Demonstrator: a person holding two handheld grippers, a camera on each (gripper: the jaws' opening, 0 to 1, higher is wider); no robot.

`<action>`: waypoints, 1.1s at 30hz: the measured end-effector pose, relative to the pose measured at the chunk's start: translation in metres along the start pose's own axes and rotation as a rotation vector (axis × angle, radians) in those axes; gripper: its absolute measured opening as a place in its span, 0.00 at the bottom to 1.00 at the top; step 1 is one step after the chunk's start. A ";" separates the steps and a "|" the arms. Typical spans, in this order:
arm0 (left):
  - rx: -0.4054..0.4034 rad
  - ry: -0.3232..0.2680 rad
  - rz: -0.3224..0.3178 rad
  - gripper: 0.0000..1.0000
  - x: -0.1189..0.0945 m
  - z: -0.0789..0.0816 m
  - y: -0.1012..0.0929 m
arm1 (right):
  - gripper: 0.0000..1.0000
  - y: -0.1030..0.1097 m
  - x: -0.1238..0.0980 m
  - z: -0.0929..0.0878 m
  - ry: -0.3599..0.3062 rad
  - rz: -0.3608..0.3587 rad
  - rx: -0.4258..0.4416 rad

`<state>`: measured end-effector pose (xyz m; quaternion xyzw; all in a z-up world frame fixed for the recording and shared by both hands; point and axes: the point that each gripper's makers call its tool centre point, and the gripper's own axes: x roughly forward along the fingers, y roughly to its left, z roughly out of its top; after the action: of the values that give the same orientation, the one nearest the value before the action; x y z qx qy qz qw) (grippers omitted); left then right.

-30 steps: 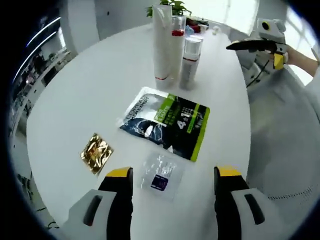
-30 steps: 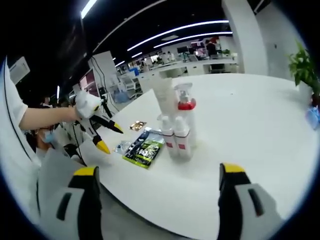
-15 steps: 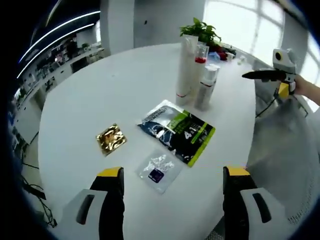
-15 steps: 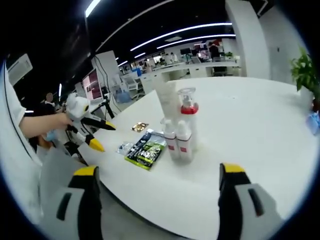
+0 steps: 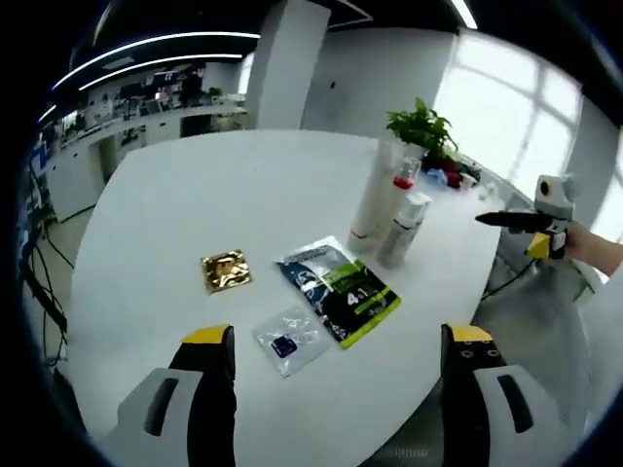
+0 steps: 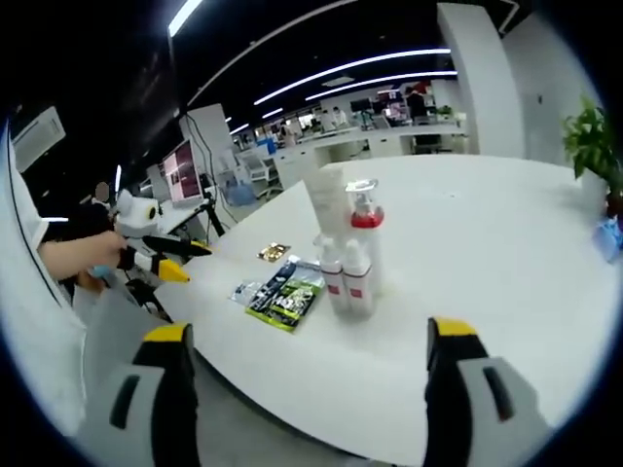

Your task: Arrange the skincare products in the storage area until every visible bottle or jar stands upright without overlapping.

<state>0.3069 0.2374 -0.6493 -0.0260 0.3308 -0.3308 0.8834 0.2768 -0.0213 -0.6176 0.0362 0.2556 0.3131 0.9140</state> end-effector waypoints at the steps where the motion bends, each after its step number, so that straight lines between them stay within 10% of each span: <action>1: -0.006 -0.001 0.007 0.86 -0.001 -0.002 0.000 | 1.00 0.000 -0.001 0.000 0.001 0.000 0.000; 33: -0.005 0.012 0.086 0.96 -0.011 -0.012 0.012 | 1.00 -0.003 -0.005 -0.003 -0.003 -0.005 0.016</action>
<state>0.3001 0.2555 -0.6554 -0.0119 0.3378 -0.2918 0.8948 0.2733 -0.0266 -0.6188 0.0433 0.2570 0.3089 0.9147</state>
